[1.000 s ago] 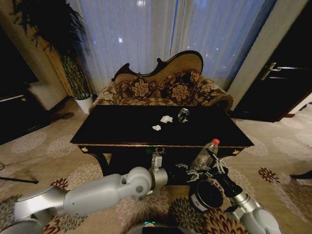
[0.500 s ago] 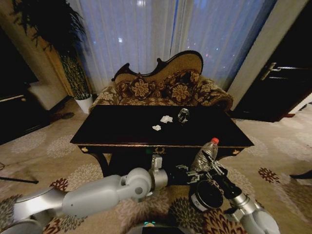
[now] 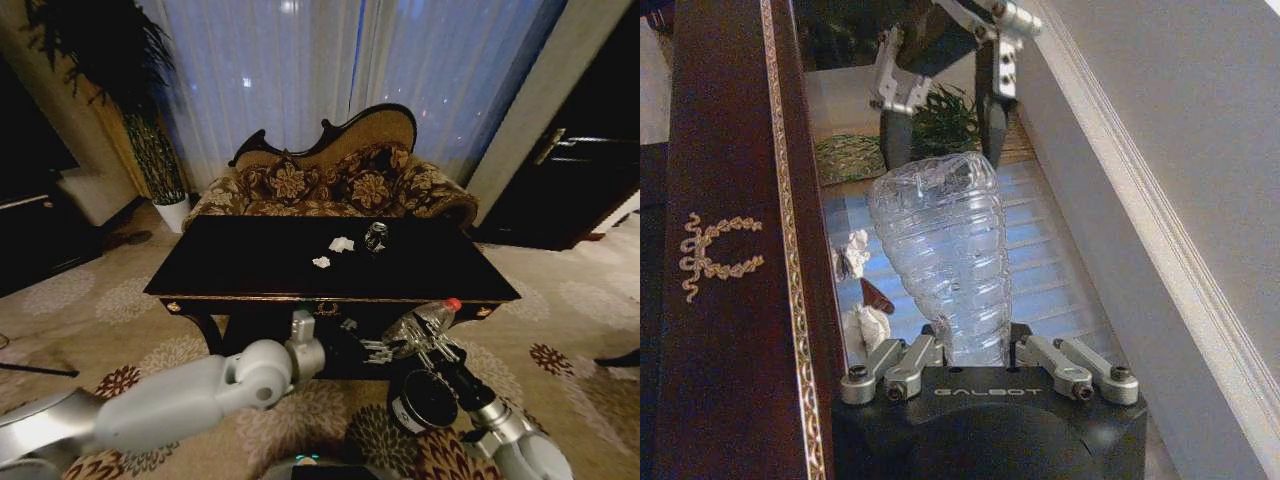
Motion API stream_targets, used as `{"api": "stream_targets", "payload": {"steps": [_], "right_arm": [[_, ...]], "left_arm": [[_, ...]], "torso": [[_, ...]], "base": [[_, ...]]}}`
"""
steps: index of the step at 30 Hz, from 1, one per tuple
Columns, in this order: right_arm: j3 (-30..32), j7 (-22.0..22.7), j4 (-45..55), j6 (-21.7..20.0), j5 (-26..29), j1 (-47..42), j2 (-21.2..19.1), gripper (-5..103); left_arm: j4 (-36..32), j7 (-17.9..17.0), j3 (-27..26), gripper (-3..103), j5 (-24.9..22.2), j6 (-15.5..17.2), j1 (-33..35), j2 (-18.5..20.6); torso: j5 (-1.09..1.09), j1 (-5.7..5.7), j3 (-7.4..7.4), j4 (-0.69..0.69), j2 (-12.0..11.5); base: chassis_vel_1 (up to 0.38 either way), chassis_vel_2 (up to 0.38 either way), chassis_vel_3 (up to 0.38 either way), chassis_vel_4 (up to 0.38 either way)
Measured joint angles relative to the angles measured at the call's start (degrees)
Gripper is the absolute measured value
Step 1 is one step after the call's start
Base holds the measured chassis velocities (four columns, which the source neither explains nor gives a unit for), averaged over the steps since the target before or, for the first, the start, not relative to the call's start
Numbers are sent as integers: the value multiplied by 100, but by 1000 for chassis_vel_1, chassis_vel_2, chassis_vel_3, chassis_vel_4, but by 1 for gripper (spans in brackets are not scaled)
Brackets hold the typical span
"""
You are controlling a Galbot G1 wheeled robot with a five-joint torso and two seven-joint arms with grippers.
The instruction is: Move to the front of the table and place the trash on the table into the trash bin.
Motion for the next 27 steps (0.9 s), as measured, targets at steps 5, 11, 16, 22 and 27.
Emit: {"api": "stream_targets", "payload": {"steps": [5, 11, 16, 22, 27], "right_arm": [[4, -22, -17, -15, 45, 4, -41, 26], [-48, -65, -86, -20, 41, -6, 44, 26], [-124, -83, -136, -30, 42, -10, 62, 26], [-129, -92, -198, -136, 418, 8, 10, 26], [-122, -127, -201, -237, 746, 22, -33, 26]], "left_arm": [[-224, -47, -363, 100, 225, 25, 399, 246], [-485, 137, -1016, 100, 1334, 3, 866, 595], [-614, 207, -1878, 100, 1778, -77, 1575, 923], [-688, 418, -3812, 100, 1989, -291, 3076, 1413], [-679, 458, -4829, 100, 2083, -498, 3779, 1637]], "torso": [[0, 0, 0, 1, 0], [0, 0, 0, 0, 0], [0, 0, 0, 0, 0], [-1, 0, 0, 3, 0], [0, 0, 0, 0, 0]], "base": [[0, 0, 0, 0], [0, 0, 0, 0], [0, 0, 0, 0], [0, 0, 0, 0], [0, 0, 0, 0]]}}
